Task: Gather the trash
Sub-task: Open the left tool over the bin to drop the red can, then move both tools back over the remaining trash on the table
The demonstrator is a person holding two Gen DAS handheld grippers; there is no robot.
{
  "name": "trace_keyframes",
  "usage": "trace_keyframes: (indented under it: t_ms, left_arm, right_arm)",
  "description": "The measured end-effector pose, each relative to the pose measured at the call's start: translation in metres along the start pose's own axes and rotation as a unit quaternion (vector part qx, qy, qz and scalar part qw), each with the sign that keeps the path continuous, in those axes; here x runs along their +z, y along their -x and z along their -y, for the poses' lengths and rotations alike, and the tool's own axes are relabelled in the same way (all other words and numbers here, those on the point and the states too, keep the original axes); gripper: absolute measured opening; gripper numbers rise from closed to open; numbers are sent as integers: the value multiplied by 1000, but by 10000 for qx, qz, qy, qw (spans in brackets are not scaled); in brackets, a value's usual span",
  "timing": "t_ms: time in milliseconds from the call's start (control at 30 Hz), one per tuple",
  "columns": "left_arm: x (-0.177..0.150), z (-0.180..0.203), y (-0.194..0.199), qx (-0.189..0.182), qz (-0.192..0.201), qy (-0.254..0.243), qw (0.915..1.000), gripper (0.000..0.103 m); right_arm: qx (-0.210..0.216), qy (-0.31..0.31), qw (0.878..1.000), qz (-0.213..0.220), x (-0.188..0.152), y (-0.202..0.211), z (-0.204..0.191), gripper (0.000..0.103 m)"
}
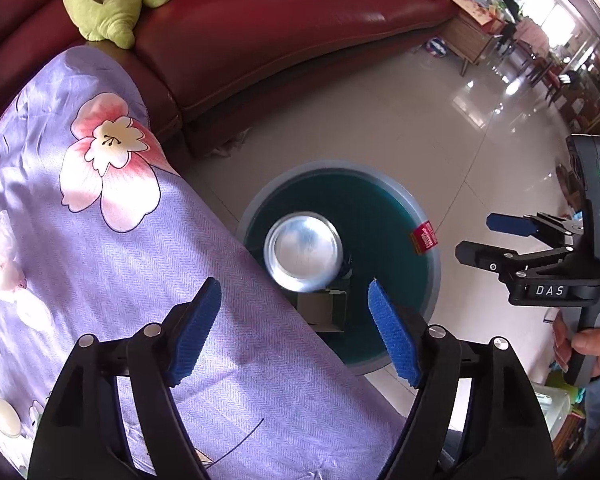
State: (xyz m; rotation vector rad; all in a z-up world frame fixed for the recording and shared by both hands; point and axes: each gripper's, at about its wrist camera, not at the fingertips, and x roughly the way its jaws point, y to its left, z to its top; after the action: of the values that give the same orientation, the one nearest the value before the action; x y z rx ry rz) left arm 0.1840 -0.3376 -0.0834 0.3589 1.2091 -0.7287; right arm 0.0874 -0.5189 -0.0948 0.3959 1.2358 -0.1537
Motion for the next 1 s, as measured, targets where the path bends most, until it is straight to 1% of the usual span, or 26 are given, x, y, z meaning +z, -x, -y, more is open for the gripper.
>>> trace_keyframes:
  t_ms: [167, 300, 433, 600, 767, 1000]
  left_arm:
    - [-6, -5, 3, -99, 15, 88, 9999, 79]
    - [-14, -9, 9, -162, 92, 220, 9996, 86]
    - [-22, -16, 17, -232, 197, 347, 9989, 90]
    - [-36, -25, 28, -310, 237, 457, 9982, 91]
    - [-59, -38, 44, -307, 307, 563, 9975, 92]
    - [-102, -73, 79, -211, 463, 829, 9953, 92]
  right_arm:
    - [-30, 87, 10000, -20, 0, 3, -6, 83]
    - [-86, 142, 9998, -49, -1, 5, -12, 83]
    - [-169, 199, 9996, -144, -3, 6, -22, 83]
    - [-231, 361, 9989, -171, -9, 13, -39, 83]
    - [-266, 462, 9985, -158, -17, 22, -59, 85]
    - [-195, 696, 9973, -120, -33, 33, -99, 85]
